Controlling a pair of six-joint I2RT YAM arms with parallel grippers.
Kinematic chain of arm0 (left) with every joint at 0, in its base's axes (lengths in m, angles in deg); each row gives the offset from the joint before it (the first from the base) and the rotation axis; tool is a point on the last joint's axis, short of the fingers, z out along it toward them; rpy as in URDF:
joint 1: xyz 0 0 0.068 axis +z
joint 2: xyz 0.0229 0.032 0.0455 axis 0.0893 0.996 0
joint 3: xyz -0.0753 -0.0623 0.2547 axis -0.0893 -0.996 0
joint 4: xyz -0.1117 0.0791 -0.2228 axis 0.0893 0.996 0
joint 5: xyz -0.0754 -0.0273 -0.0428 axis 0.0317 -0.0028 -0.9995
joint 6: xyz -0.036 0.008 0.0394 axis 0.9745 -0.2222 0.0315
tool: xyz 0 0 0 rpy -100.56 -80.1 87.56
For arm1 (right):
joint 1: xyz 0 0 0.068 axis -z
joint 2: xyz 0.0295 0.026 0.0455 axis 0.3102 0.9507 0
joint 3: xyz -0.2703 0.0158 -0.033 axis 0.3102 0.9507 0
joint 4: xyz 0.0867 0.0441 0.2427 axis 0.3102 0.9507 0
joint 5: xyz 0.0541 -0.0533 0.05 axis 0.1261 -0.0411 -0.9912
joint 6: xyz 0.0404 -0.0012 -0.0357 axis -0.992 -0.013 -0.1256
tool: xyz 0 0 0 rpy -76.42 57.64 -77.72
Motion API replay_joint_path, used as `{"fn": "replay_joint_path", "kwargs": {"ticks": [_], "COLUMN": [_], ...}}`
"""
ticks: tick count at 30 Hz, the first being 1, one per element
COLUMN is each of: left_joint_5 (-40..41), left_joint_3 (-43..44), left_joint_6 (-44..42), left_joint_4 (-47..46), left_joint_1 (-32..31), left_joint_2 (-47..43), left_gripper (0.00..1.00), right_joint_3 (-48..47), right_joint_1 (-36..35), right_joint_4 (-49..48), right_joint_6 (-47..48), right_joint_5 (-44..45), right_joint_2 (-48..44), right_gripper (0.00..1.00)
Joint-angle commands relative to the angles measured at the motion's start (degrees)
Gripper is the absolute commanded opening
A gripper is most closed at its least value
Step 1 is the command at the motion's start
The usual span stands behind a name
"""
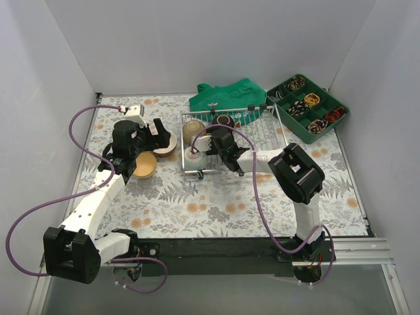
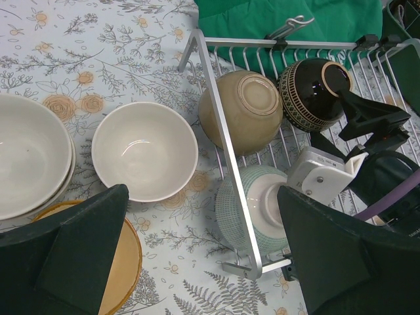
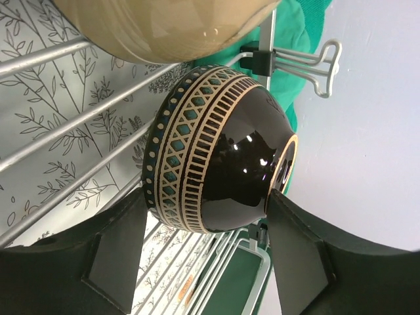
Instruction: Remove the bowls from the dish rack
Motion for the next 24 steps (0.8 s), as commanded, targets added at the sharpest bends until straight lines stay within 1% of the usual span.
{"fn": "replay_joint_path", "kwargs": {"ticks": [1,5,13,24], "left_joint_5": [-0.69,-0.61,-0.69,-0.87], "left_joint_3": [-0.67,-0.59,-0.59,-0.67], "left_joint_6": [-0.43,-0.52,-0.34,-0.34], "left_joint_4": [-0.63,-0.71,-0.71,-0.63], "left_joint_1": [-0.16,-0.16,-0.16,-0.16], "left_joint_2": [-0.92,-1.19,-1.36,-1.54], "left_gripper": [0.98,0.98,0.98,0.98], "right_joint_3": [1.11,0.85,1.37,-0.73], "right_joint_1": [0.33,0.33,0.33,0.68], "right_joint_4": [-3.98,-3.99,-3.9,6.46], "right_joint_6": [-0.87,-3.42,-9.74,-25.3], "right_joint_5": [3.86,3.95,4.74,4.39], "right_joint_2": [-1.24,-3.96,-8.1,-12.85], "right_gripper": [0.43,0.38,0.36,0.32]}}
